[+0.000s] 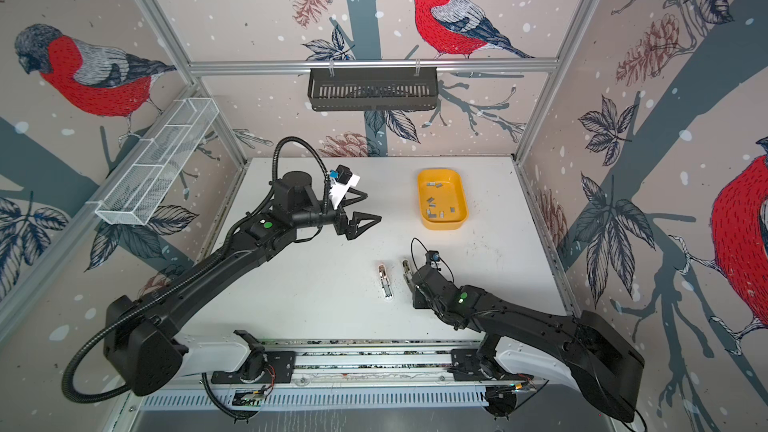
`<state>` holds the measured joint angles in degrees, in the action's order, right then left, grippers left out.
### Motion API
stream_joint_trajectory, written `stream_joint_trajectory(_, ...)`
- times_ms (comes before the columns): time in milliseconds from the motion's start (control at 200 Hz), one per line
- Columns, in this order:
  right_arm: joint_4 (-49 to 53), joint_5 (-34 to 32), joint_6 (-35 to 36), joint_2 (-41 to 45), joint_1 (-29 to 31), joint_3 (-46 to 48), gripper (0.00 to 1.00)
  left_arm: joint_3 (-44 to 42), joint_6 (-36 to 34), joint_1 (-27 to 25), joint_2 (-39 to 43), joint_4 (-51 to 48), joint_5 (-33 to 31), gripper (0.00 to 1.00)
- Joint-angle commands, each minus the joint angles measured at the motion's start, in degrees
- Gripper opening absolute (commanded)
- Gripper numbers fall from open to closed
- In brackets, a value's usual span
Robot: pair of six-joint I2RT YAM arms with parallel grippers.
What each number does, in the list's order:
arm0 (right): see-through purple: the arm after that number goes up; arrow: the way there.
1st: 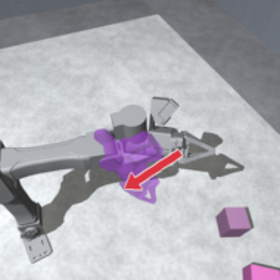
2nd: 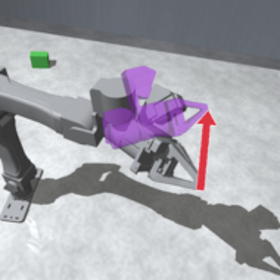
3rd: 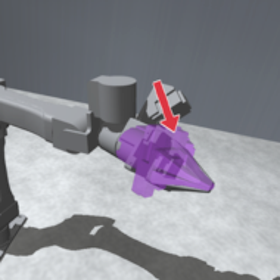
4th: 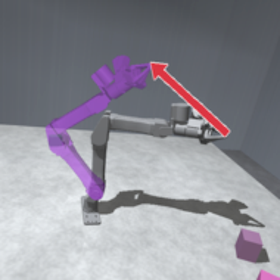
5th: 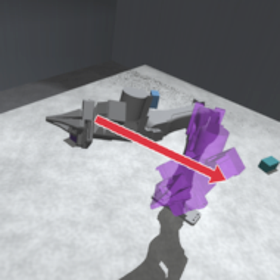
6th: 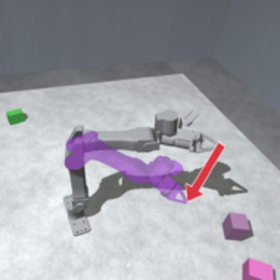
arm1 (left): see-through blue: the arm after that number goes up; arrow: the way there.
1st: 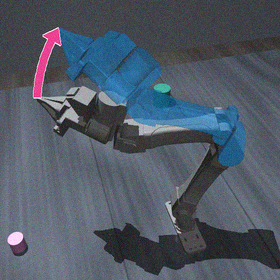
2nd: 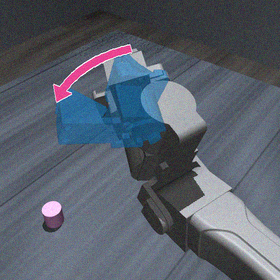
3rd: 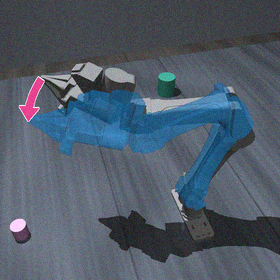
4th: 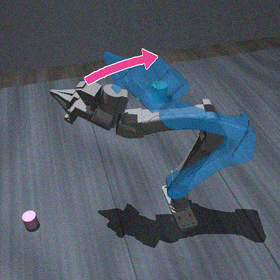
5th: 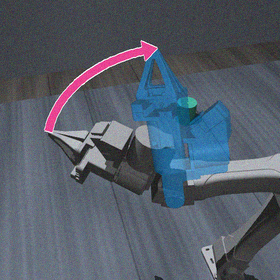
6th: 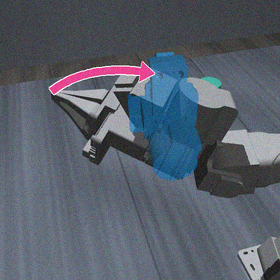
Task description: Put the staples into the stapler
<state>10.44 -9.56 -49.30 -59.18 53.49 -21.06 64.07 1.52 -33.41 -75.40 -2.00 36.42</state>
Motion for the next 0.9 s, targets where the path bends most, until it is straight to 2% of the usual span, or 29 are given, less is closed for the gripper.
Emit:
stream_joint_trajectory(0,-1.3,0.7,1.4,0.2,-0.1,0.2,0.28,0.1,-0.5,0.1,0.0,2.6,1.0,0.97)
stream_joint_trajectory(325,-2.4,0.2,1.9,-6.0,0.4,-1.2,0.3,0.1,-0.6,-0.1,0.0,2.6,0.7,0.97)
stream_joint_trajectory(640,0.0,-4.7,-0.7,-5.8,-0.7,-1.4,0.27,0.2,-0.6,-0.3,0.0,2.4,0.8,0.97)
stream_joint_trajectory(896,0.0,-4.8,0.0,-5.8,-2.3,-1.4,0.27,0.3,-0.5,-0.5,-0.4,2.1,0.7,0.97)
